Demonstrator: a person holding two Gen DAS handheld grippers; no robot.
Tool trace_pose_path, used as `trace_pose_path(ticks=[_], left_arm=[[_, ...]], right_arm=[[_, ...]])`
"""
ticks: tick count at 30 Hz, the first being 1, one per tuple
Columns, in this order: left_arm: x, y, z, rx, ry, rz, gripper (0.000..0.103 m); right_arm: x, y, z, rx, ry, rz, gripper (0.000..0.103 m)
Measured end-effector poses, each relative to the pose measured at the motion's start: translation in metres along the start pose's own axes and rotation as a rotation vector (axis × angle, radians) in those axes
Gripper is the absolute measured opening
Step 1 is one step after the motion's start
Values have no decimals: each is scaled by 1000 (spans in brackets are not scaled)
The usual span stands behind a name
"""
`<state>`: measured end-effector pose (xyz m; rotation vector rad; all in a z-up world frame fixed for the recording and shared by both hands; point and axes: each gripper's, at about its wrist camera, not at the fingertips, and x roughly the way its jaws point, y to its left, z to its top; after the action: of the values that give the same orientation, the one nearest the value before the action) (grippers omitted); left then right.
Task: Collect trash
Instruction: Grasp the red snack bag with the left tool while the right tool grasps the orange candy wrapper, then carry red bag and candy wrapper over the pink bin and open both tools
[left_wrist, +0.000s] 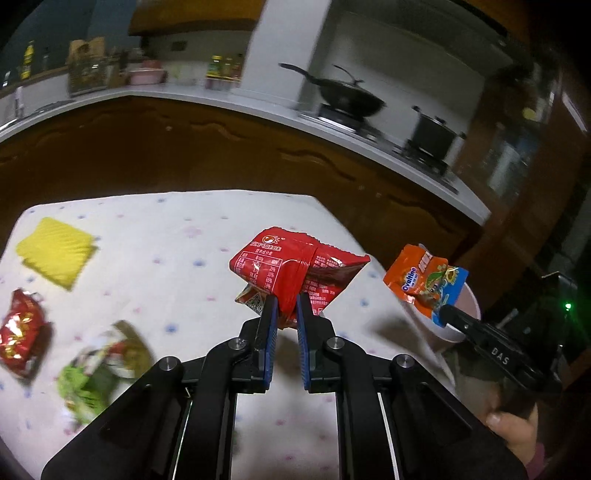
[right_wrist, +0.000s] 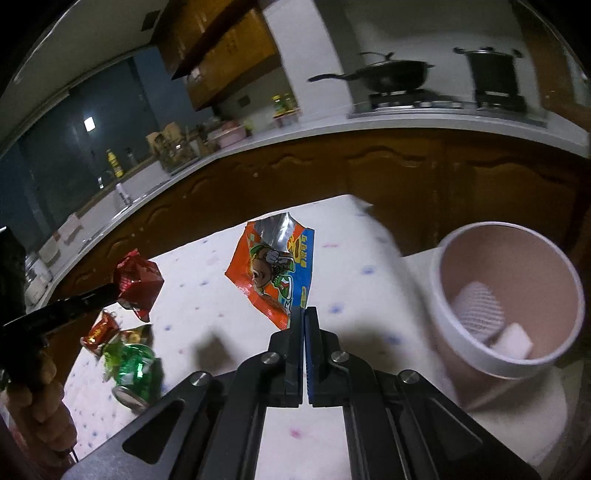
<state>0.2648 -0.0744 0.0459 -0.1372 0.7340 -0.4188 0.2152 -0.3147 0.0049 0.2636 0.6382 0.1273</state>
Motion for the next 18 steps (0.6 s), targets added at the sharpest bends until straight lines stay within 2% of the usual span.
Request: trace_pose_path(ticks=[13, 18], left_arm=[[40, -101, 6, 121, 50, -129, 9], [56, -135, 8, 159, 73, -169, 9]], right_arm=[[-60, -93, -4, 127, -71, -141, 0], [-70, -121, -4, 159, -82, -180, 0]])
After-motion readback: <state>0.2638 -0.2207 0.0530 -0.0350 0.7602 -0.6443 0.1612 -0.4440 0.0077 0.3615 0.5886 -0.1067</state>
